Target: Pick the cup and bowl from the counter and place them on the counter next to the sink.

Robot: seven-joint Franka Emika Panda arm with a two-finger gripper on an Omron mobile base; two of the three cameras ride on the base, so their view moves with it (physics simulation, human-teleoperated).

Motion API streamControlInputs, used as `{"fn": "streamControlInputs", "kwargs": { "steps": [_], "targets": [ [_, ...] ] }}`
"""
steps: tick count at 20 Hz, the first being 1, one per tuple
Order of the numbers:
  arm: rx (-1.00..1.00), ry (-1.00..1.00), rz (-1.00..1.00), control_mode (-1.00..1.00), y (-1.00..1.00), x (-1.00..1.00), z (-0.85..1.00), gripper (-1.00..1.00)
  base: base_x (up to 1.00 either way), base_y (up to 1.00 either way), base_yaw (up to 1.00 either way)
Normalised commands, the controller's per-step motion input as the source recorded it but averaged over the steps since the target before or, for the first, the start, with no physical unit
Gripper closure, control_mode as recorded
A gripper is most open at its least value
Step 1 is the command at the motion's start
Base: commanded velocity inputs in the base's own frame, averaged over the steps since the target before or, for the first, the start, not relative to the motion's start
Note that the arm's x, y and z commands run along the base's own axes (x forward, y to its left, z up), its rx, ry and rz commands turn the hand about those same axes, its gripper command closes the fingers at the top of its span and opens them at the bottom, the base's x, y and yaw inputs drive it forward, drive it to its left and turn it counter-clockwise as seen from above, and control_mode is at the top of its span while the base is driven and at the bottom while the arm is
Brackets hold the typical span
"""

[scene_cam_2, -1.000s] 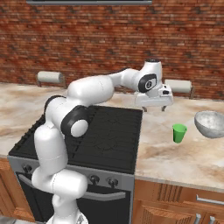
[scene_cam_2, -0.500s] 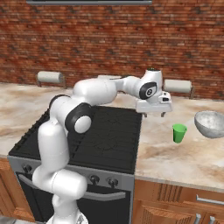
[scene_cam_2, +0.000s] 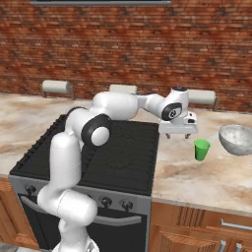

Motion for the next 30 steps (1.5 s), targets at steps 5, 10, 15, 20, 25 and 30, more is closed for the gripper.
{"fn": "streamControlInputs", "kwargs": {
  "steps": [5,10,15,20,25,30],
  "targets": [
    [0.08,0.00,-0.01,-1.00,-0.44,0.04,-0.17,-1.00,0.00,0.00,0.00],
    [0.00,0.00,-0.01,-1.00,-0.15,0.00,0.00,-1.00,0.00,0.00,0.00],
    [0.00,0.00,0.00,-1.00,0.00,0.00,0.08,-1.00,0.00,0.00,0.00],
    [0.00,0.00,0.00,-1.00,-0.01,0.15,0.00,-1.00,0.00,0.00,0.00],
    [-0.01,0.02,0.00,-1.00,-0.04,0.27,0.00,-1.00,0.00,0.00,0.00],
    [0.00,0.01,0.00,-1.00,-0.08,0.23,-0.01,-1.00,0.00,0.00,0.00]
  ]
}}
